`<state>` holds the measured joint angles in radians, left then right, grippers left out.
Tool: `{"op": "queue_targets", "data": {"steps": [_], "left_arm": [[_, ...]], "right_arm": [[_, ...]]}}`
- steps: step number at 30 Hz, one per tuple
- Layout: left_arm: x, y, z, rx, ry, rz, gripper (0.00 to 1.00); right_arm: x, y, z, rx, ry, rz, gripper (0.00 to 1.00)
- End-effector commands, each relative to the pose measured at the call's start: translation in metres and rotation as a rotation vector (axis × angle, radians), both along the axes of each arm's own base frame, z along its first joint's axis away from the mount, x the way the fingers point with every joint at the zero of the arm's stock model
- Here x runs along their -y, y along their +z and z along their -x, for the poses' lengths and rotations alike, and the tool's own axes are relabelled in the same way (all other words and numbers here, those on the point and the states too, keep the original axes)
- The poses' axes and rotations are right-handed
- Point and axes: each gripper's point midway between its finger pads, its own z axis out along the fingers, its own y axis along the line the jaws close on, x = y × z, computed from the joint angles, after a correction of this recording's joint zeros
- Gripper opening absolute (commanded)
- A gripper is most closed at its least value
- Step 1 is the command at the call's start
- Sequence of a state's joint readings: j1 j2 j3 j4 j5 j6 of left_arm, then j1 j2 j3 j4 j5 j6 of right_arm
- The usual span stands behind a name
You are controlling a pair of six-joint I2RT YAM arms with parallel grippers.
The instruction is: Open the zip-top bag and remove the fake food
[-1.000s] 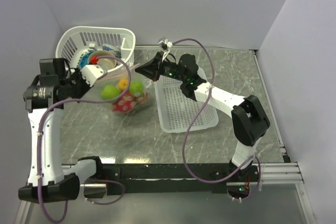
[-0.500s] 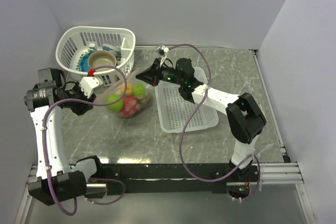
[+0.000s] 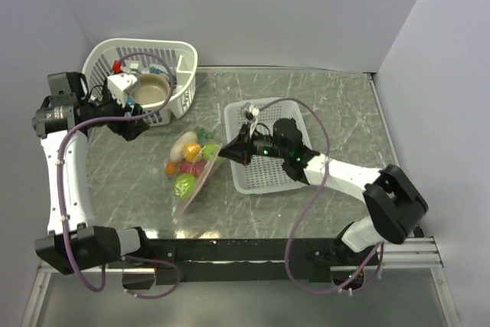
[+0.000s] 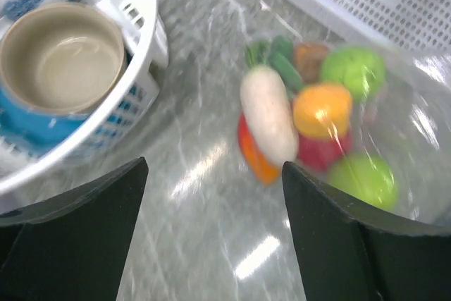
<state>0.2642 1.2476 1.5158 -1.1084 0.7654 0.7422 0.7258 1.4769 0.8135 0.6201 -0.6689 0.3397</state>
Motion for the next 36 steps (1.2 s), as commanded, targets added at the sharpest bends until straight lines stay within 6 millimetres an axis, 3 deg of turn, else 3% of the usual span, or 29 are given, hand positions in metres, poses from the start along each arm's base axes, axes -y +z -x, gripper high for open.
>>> {"op": "queue_targets", "data": {"steps": [1,2,5,6,10,12,14,18,23,26,32,36], "left_arm": [[0.031,-0.033,-0.051,-0.037,-0.032,0.084,0.80],[0.046,-0.048,-0.052,-0.074,-0.063,0.062,0.77],[0.057,-0.092,-0.061,-0.149,-0.070,0.016,0.70],[0.057,-0.111,-0.059,-0.182,-0.057,0.008,0.70],[0.043,-0.144,-0.077,-0.190,0.018,-0.052,0.70],[0.041,-0.148,-0.084,-0.184,0.029,-0.061,0.69],[0.040,-0.153,-0.090,-0.187,0.035,-0.057,0.69],[0.068,-0.154,-0.100,-0.186,-0.011,-0.030,0.69],[0.105,-0.168,-0.105,-0.194,-0.049,-0.034,0.69],[0.118,-0.185,-0.099,-0.228,-0.073,-0.061,0.66],[0.123,-0.211,-0.076,-0.297,-0.110,-0.108,0.54],[0.121,-0.199,-0.052,-0.311,-0.143,-0.108,0.46]], "right_arm": [[0.003,-0.006,0.038,0.030,0.032,0.033,0.08],[0.005,-0.006,0.042,0.030,0.025,0.037,0.09],[0.012,-0.025,0.048,-0.013,-0.007,0.093,0.16],[0.016,-0.036,0.047,-0.045,-0.032,0.129,0.27],[0.029,-0.059,0.045,-0.150,-0.111,0.240,0.47],[0.037,-0.070,0.049,-0.198,-0.130,0.310,0.63],[0.040,-0.067,0.058,-0.173,-0.125,0.317,1.00],[0.054,-0.063,0.075,-0.155,-0.146,0.332,1.00],[0.065,-0.049,0.097,-0.141,-0.142,0.306,1.00],[0.073,-0.052,0.111,-0.152,-0.137,0.313,1.00],[0.081,-0.050,0.117,-0.135,-0.169,0.301,1.00],[0.080,-0.044,0.116,-0.108,-0.172,0.309,1.00]]}}
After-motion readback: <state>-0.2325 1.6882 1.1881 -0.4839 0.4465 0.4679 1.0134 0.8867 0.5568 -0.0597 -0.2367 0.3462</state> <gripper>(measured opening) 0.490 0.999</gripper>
